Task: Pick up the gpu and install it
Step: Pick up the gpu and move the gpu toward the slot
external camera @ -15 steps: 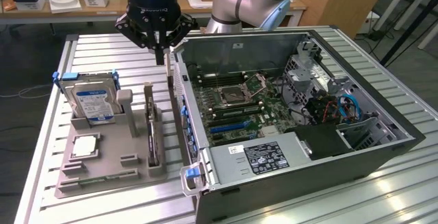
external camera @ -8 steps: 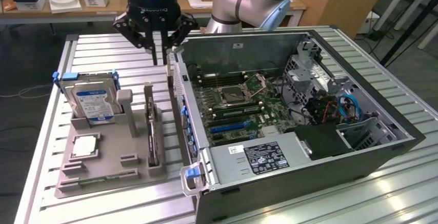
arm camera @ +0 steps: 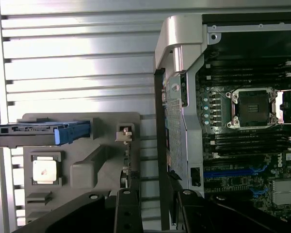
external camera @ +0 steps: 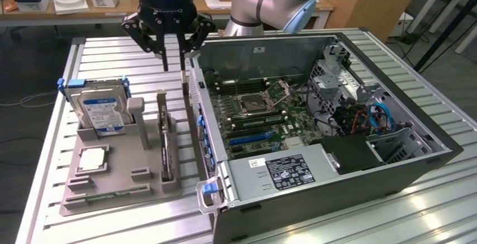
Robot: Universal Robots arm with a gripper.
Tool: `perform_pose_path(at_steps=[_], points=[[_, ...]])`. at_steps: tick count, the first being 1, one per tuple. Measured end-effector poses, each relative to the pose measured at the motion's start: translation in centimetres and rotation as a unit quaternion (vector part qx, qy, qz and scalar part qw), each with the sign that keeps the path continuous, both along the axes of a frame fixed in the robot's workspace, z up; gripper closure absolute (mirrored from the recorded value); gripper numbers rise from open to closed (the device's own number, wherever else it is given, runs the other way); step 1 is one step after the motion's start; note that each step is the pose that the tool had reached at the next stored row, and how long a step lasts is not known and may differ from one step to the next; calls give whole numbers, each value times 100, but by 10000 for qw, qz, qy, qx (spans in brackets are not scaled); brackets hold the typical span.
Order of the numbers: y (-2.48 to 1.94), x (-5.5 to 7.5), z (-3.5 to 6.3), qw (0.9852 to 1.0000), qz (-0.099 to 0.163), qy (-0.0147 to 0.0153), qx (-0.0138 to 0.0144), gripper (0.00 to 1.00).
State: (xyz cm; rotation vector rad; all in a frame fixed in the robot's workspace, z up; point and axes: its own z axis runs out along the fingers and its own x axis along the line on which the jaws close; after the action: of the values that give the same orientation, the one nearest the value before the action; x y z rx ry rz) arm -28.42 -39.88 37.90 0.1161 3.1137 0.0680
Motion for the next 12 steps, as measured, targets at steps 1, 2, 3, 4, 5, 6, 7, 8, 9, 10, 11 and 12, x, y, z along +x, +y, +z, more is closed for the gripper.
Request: perform_pose_path(at_steps=[1, 2, 3, 4, 5, 6, 7, 8, 9, 10, 11, 12], points=[[0, 0, 0, 10000, 0, 0, 0, 64], [0, 0, 0, 10000, 0, 0, 0, 64], [0, 0, 0, 10000, 0, 0, 0, 64], [0, 0, 0, 10000, 0, 0, 0, 64], [0, 0, 0, 10000, 0, 0, 0, 64], [0, 0, 0, 10000, 0, 0, 0, 64], [0, 0, 0, 10000, 0, 0, 0, 64], [0, 0, -1, 10000, 0, 0, 0, 64], [0, 0, -1, 10000, 0, 0, 0, 64], [0, 0, -2, 10000, 0, 1, 0, 64], [1, 0, -7, 10000, 0, -1, 1, 64], [0, -1, -15, 10000, 0, -1, 1, 64]])
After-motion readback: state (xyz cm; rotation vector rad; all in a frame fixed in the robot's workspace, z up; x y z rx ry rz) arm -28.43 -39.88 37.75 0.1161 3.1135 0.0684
